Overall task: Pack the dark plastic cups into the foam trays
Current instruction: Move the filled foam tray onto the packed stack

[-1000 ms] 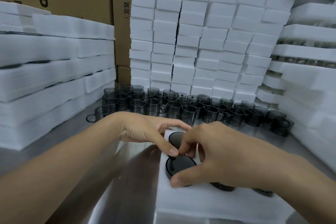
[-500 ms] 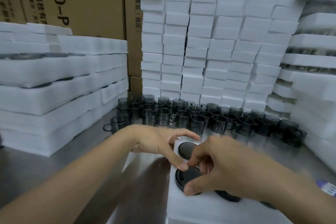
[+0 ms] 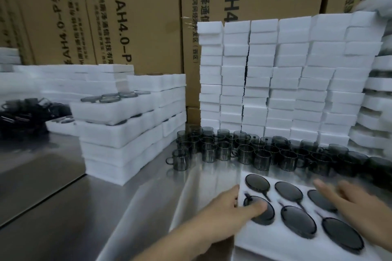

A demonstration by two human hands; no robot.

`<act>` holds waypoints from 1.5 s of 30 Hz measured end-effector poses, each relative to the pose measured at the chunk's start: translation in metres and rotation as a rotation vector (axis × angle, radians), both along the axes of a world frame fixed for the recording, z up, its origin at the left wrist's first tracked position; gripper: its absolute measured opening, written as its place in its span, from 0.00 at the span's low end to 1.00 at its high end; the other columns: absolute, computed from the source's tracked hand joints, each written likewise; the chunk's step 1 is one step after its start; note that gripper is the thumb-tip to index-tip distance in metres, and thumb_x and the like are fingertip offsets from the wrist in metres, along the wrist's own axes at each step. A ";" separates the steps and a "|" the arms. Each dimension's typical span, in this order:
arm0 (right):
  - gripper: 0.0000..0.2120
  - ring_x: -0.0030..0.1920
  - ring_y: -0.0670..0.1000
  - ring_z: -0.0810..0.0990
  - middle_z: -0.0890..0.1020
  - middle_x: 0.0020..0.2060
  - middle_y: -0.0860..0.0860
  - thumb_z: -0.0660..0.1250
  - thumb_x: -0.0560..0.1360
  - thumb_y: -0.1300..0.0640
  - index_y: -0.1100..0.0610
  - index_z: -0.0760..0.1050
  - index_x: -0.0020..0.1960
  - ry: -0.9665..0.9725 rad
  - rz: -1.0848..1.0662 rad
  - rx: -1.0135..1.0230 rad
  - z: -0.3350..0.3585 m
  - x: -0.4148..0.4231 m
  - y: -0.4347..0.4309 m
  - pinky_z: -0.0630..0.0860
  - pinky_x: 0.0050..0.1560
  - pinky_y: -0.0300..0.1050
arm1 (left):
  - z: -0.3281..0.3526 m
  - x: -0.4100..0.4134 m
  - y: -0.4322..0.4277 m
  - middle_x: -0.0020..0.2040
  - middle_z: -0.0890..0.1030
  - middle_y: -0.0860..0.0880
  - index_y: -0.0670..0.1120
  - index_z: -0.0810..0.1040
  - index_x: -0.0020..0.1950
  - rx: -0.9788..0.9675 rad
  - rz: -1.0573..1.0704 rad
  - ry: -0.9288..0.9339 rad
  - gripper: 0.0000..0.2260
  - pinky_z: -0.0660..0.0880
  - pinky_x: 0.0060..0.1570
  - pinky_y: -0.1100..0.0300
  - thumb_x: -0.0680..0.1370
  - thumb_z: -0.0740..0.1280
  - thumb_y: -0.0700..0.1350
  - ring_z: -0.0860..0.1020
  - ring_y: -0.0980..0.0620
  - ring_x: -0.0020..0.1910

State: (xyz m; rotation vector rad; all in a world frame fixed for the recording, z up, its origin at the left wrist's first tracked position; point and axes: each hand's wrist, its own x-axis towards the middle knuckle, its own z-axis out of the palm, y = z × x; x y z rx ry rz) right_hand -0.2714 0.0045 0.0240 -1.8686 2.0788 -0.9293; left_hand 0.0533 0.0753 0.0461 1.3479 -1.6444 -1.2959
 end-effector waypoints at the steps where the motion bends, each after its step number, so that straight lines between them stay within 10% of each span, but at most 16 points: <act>1: 0.46 0.38 0.55 0.84 0.81 0.32 0.49 0.51 0.64 0.10 0.54 0.75 0.40 -0.118 0.008 0.018 -0.001 -0.002 -0.003 0.80 0.42 0.52 | -0.001 -0.005 0.003 0.71 0.81 0.60 0.67 0.73 0.76 0.023 0.036 0.112 0.29 0.76 0.72 0.48 0.76 0.74 0.64 0.80 0.54 0.70; 5: 0.40 0.28 0.54 0.81 0.82 0.30 0.50 0.65 0.59 0.12 0.50 0.82 0.38 -0.791 -0.023 0.012 0.021 -0.006 -0.005 0.76 0.34 0.49 | 0.019 -0.006 0.014 0.67 0.83 0.51 0.73 0.76 0.67 0.189 0.210 0.530 0.23 0.85 0.38 0.48 0.80 0.76 0.50 0.87 0.41 0.57; 8: 0.35 0.21 0.52 0.75 0.75 0.24 0.50 0.71 0.61 0.19 0.52 0.75 0.31 -1.065 0.135 -0.041 0.032 -0.002 0.001 0.76 0.27 0.43 | 0.050 0.015 0.009 0.65 0.83 0.43 0.66 0.83 0.61 0.151 0.328 0.697 0.16 0.82 0.32 0.51 0.80 0.74 0.44 0.84 0.38 0.57; 14: 0.28 0.32 0.48 0.82 0.82 0.31 0.50 0.59 0.74 0.21 0.44 0.78 0.53 -0.274 0.317 -0.028 -0.013 0.042 0.034 0.80 0.39 0.41 | 0.176 0.109 0.010 0.64 0.76 0.44 0.68 0.66 0.78 -0.262 0.599 0.875 0.38 0.84 0.39 0.49 0.76 0.77 0.41 0.80 0.39 0.57; 18: 0.19 0.39 0.39 0.83 0.83 0.36 0.39 0.53 0.76 0.26 0.35 0.74 0.54 0.083 0.413 0.028 -0.006 0.054 0.031 0.77 0.44 0.33 | 0.230 0.167 -0.001 0.68 0.67 0.49 0.64 0.69 0.65 -0.477 0.851 0.709 0.19 0.85 0.37 0.48 0.85 0.66 0.41 0.72 0.41 0.63; 35: 0.23 0.40 0.39 0.84 0.85 0.35 0.38 0.57 0.81 0.32 0.47 0.81 0.46 0.053 0.424 -0.041 -0.011 0.061 0.030 0.75 0.45 0.30 | 0.214 0.216 -0.046 0.70 0.63 0.46 0.54 0.65 0.74 -0.358 1.137 0.643 0.16 0.84 0.50 0.39 0.88 0.62 0.44 0.66 0.38 0.64; 39: 0.22 0.42 0.39 0.84 0.85 0.38 0.36 0.56 0.81 0.31 0.44 0.80 0.47 0.120 0.423 0.012 -0.007 0.057 0.032 0.76 0.46 0.32 | 0.211 0.217 -0.051 0.77 0.64 0.44 0.58 0.54 0.85 -0.293 1.141 0.405 0.27 0.80 0.49 0.42 0.88 0.61 0.50 0.68 0.40 0.63; 45: 0.29 0.42 0.40 0.81 0.83 0.40 0.38 0.48 0.75 0.22 0.40 0.77 0.51 0.198 0.420 0.026 -0.011 0.051 0.031 0.79 0.47 0.39 | 0.217 0.225 -0.067 0.81 0.62 0.38 0.57 0.42 0.88 -0.256 1.169 0.142 0.44 0.71 0.73 0.37 0.81 0.68 0.58 0.67 0.32 0.75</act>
